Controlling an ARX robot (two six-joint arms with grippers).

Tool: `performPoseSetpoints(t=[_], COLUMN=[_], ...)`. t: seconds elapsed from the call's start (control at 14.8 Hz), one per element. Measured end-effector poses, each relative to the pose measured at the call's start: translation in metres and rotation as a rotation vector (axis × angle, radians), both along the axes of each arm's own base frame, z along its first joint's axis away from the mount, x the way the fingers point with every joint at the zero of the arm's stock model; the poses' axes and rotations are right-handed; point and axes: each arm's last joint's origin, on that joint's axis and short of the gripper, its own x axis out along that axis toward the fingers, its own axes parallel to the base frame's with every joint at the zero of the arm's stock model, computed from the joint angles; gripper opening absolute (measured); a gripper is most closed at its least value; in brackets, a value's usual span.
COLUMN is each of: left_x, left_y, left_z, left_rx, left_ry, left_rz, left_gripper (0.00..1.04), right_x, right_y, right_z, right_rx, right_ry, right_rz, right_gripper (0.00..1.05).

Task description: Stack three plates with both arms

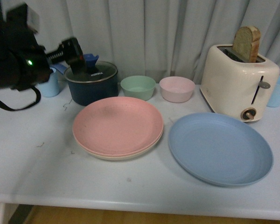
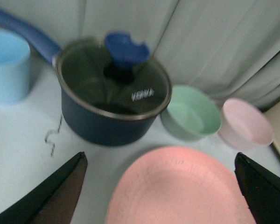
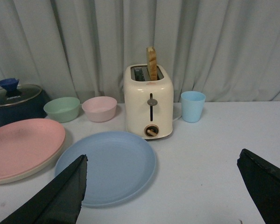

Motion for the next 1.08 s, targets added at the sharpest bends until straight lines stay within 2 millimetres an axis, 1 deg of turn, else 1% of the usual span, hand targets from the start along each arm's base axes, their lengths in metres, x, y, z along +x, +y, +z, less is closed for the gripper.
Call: performPoseSetpoints(t=[0.07, 0.14, 0.2, 0.27, 0.34, 0.41, 0.47, 0.61, 0.68, 0.75, 0.88, 0.95, 1.02, 1.08], left_x=[-0.013, -0.034, -0.055, -0.075, -0.095, -0.118, -0.135, -0.163, -0.175, -0.186, -0.204, -0.212, -0.222, -0.229], left_y=[0.001, 0.003, 0.006, 0.009, 0.012, 0.017, 0.022, 0.027, 0.029, 0.035, 0.042, 0.042, 0.042, 0.041], left_z=[0.015, 0.031, 0.038, 0.040, 0.039, 0.039, 0.035, 0.020, 0.019, 0.021, 0.017, 0.010, 0.002, 0.004], left_rx=[0.011, 0.070, 0.137, 0.183, 0.216, 0.249, 0.269, 0.292, 0.291, 0.291, 0.294, 0.294, 0.296, 0.295], left_ry=[-0.067, -0.178, -0.253, -0.283, -0.292, -0.303, -0.299, -0.255, -0.259, -0.278, -0.277, -0.281, -0.234, -0.249], left_rz=[0.003, 0.045, 0.105, 0.125, 0.124, 0.129, 0.133, 0.125, 0.122, 0.109, 0.139, 0.132, 0.124, 0.122], left_gripper=[0.99, 0.94, 0.84, 0.77, 0.70, 0.60, 0.47, 0.22, 0.09, 0.02, 0.02, 0.02, 0.02, 0.02], right_x=[0.000, 0.000, 0.000, 0.000, 0.000, 0.000, 0.000, 0.000, 0.000, 0.000, 0.000, 0.000, 0.000, 0.000], right_y=[0.000, 0.000, 0.000, 0.000, 0.000, 0.000, 0.000, 0.000, 0.000, 0.000, 0.000, 0.000, 0.000, 0.000], right_z=[0.000, 0.000, 0.000, 0.000, 0.000, 0.000, 0.000, 0.000, 0.000, 0.000, 0.000, 0.000, 0.000, 0.000], right_rx=[0.000, 0.000, 0.000, 0.000, 0.000, 0.000, 0.000, 0.000, 0.000, 0.000, 0.000, 0.000, 0.000, 0.000], right_ry=[0.000, 0.000, 0.000, 0.000, 0.000, 0.000, 0.000, 0.000, 0.000, 0.000, 0.000, 0.000, 0.000, 0.000], right_rz=[0.000, 0.000, 0.000, 0.000, 0.000, 0.000, 0.000, 0.000, 0.000, 0.000, 0.000, 0.000, 0.000, 0.000], right_gripper=[0.98, 0.98, 0.98, 0.98, 0.98, 0.98, 0.98, 0.98, 0.98, 0.98, 0.98, 0.98, 0.98, 0.98])
